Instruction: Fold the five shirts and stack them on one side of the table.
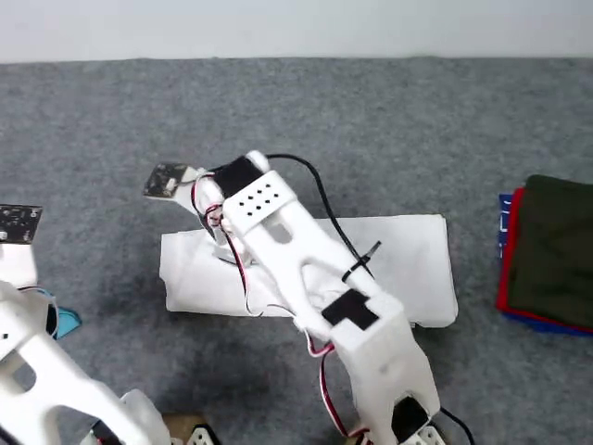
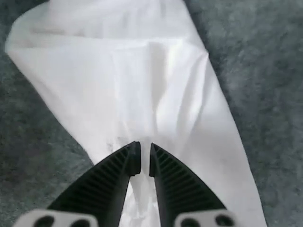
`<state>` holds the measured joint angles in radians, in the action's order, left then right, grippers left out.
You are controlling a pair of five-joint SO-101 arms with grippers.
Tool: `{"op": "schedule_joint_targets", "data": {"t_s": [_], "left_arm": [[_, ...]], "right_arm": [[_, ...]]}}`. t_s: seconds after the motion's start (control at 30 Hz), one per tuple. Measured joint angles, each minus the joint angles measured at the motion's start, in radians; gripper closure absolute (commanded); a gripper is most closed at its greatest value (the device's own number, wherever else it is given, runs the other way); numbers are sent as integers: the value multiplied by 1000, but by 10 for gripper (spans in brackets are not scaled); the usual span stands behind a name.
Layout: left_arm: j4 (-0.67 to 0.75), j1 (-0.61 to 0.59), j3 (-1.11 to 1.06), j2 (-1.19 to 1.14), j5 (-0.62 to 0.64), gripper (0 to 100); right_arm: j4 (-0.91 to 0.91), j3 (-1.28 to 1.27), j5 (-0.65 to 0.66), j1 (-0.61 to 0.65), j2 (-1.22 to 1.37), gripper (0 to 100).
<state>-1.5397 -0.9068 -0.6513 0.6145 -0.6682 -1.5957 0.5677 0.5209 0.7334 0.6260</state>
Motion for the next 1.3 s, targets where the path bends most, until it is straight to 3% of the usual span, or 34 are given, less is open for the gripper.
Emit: {"op": "schedule_joint_targets", "data": {"t_s": [0.27,0.83,1.1,1.3], "left_arm": [[0,0,0,0,0,986],[0,0,0,0,0,986],[0,0,0,0,0,986],[0,0,0,0,0,986]], "right_arm": [[127,0,-2,-129,114,959],[81,0,0,75,-68,961],[281,0,0,-44,91,962],[252,11,0,-87,94,962]]}}
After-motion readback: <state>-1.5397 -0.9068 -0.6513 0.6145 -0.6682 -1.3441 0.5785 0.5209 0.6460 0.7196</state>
